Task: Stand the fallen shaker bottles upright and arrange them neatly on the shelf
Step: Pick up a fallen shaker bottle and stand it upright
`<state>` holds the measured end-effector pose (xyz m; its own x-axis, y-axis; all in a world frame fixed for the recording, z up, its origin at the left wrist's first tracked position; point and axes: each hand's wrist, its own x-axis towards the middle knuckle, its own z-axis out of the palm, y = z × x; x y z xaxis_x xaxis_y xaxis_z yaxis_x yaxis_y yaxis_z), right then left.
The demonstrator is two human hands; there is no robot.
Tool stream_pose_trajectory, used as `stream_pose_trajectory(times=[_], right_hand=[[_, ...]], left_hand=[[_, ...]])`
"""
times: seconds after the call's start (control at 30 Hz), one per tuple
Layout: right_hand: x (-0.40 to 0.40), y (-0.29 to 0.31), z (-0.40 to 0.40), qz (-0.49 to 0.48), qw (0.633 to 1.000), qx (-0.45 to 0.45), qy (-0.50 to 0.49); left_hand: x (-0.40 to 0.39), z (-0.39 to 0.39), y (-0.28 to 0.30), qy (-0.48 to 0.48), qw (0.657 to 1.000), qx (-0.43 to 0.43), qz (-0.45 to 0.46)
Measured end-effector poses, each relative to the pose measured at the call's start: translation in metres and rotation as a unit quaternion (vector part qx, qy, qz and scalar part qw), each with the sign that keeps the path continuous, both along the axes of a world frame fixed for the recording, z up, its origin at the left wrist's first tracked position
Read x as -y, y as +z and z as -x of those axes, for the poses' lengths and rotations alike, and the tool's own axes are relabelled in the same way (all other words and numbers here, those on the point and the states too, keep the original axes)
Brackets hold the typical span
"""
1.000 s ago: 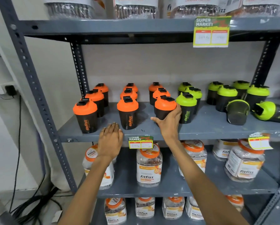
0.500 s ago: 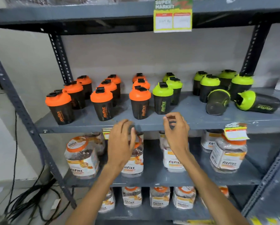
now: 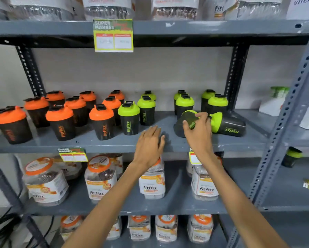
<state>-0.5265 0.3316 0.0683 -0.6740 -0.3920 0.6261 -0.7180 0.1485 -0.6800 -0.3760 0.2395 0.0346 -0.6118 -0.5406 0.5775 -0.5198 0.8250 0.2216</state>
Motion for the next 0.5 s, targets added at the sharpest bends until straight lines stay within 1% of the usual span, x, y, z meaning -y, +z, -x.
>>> stream_pose_trajectory(times=[0.07, 0.13, 0.2, 0.27, 0.37, 0.5], right_hand=[[0.005, 0.007, 0.014, -0.031, 0.999, 0.034, -0.014], [0.014, 0.011, 0.024, -0.084, 0.993, 0.083, -0.021], [0.024, 0.013, 0.029, -0.134, 0.980, 0.147, -0.021], [0.033, 0.012, 0.031, -0.171, 0.967, 0.190, -0.017], [0.042, 0.011, 0.036, -0.201, 0.955, 0.217, -0.011], [0.047, 0.014, 0.044, -0.226, 0.941, 0.251, -0.013]], left_hand=[[0.005, 0.014, 0.004, 0.007, 0.999, 0.033, -0.018], [0.011, 0.025, 0.009, 0.014, 0.997, 0.066, -0.042], [0.017, 0.033, 0.013, 0.017, 0.993, 0.087, -0.075], [0.023, 0.039, 0.016, 0.021, 0.989, 0.103, -0.108], [0.028, 0.046, 0.016, 0.017, 0.982, 0.116, -0.145], [0.030, 0.053, 0.009, 0.009, 0.980, 0.123, -0.155]])
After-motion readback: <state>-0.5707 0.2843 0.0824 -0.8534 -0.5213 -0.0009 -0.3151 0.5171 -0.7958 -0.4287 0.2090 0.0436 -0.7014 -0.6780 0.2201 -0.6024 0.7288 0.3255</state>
